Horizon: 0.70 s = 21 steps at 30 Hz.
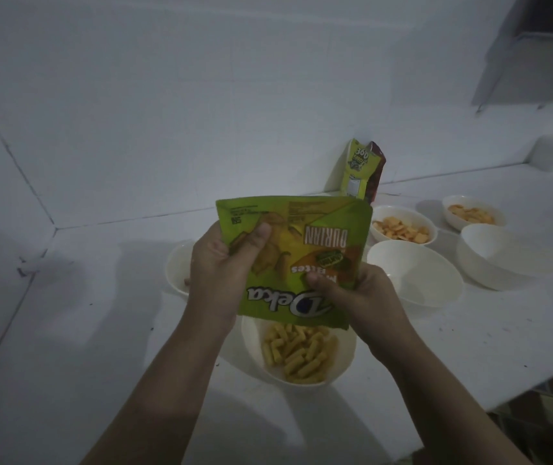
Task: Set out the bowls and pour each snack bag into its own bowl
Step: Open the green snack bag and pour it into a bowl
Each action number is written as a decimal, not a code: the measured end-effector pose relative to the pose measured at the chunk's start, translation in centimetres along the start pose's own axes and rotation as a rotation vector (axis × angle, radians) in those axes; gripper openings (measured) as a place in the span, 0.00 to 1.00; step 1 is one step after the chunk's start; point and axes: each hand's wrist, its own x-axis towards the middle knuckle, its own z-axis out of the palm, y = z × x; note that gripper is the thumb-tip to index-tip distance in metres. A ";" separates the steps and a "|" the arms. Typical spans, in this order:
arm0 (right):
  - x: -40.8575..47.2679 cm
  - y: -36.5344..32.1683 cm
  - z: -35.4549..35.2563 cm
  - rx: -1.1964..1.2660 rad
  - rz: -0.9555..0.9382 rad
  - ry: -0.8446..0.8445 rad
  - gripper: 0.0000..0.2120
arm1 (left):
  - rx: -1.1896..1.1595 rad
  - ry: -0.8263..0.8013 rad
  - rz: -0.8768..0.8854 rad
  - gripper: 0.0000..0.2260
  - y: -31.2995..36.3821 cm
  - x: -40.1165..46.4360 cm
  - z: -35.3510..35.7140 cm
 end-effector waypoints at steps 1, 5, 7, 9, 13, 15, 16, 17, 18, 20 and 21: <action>0.1 0.2 -0.1 -0.001 0.019 0.007 0.07 | 0.026 -0.016 -0.005 0.09 0.0 0.1 0.1; 0.4 0.6 -1.1 -0.071 0.094 -0.063 0.08 | 0.044 -0.033 -0.019 0.09 -0.3 0.4 0.4; 0.5 0.9 -1.8 -0.087 0.129 -0.113 0.09 | -0.009 0.007 -0.037 0.09 -0.2 0.7 0.7; 0.3 1.2 -2.4 -0.068 0.101 -0.087 0.10 | -0.073 0.048 -0.057 0.09 -0.2 1.1 1.1; -0.2 1.9 -4.1 -0.008 -0.001 0.132 0.07 | -0.088 0.000 -0.094 0.07 -1.0 1.5 3.0; -0.6 2.0 -5.7 0.110 0.001 0.248 0.07 | -0.016 -0.055 -0.111 0.07 -1.6 1.5 4.5; -0.7 2.0 -6.7 0.175 0.009 0.292 0.08 | 0.023 -0.087 -0.124 0.07 -1.8 1.5 5.3; -0.9 2.0 -7.8 0.216 0.006 0.332 0.09 | 0.054 -0.121 -0.137 0.07 -2.1 1.3 6.4; -1.2 1.9 -9.2 0.234 -0.007 0.366 0.09 | 0.077 -0.153 -0.147 0.06 -2.5 1.2 7.7; -1.5 1.7 -11.8 0.262 -0.034 0.416 0.10 | 0.131 -0.199 -0.140 0.06 -3.2 0.7 10.1; -1.8 1.6 -13.1 0.276 -0.043 0.437 0.09 | 0.161 -0.219 -0.130 0.06 -3.5 0.5 11.5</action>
